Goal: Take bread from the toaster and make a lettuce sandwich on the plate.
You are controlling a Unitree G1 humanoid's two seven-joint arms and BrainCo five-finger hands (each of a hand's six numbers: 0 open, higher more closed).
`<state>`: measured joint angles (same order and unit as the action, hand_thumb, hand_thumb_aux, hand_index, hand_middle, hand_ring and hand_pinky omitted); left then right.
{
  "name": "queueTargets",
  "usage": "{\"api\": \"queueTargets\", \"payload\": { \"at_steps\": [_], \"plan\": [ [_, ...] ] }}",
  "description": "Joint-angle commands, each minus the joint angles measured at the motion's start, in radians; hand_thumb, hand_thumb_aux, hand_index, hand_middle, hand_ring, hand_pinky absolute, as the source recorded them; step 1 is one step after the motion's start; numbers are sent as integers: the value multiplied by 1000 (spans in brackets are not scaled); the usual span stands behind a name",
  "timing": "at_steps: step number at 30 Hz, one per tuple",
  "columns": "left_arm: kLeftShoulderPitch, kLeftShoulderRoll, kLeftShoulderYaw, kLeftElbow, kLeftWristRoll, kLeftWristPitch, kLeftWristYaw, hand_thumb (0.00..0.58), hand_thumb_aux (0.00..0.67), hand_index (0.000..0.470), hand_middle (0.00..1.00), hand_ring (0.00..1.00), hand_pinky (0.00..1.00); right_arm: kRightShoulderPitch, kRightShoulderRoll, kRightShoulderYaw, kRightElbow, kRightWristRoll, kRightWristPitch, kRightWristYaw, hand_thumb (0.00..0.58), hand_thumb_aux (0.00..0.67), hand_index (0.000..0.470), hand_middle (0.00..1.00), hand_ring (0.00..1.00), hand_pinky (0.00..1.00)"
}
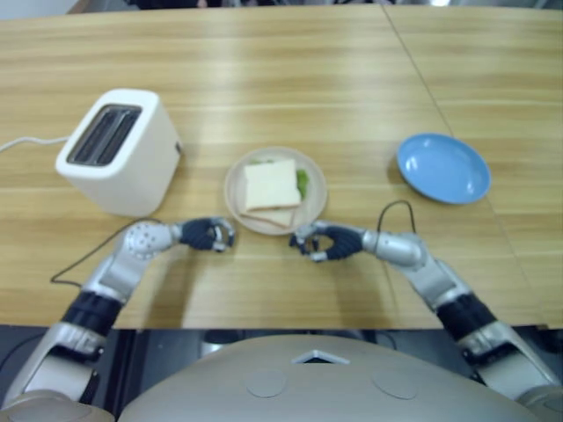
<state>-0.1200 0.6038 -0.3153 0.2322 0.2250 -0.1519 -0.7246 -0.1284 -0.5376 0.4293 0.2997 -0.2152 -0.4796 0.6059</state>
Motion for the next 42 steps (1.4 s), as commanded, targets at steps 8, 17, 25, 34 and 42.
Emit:
{"api": "queueTargets", "payload": {
  "at_steps": [8,17,25,34,42],
  "plan": [
    [-339,-155,-45,506,150,-137,245,580,670,460,1000,1000,1000,-250,53,-9,517,-149,-131,-229,580,670,460,1000,1000,1000],
    [-483,-243,-41,774,173,-270,388,514,444,305,1000,1000,1000,-366,37,-69,646,-214,-252,-517,536,486,334,561,561,561],
    [-435,-200,110,679,57,-379,537,0,0,0,0,0,0,-235,-21,-221,392,-103,-333,-597,0,0,0,0,0,0],
    [-331,-331,358,436,-223,-436,633,0,0,0,0,0,0,-93,107,-392,48,133,-177,-600,0,0,0,0,0,0],
    [-365,-452,411,494,-280,-389,678,0,0,0,0,0,0,-115,240,-425,127,162,-135,-601,0,0,0,0,0,0]
  ]
}}
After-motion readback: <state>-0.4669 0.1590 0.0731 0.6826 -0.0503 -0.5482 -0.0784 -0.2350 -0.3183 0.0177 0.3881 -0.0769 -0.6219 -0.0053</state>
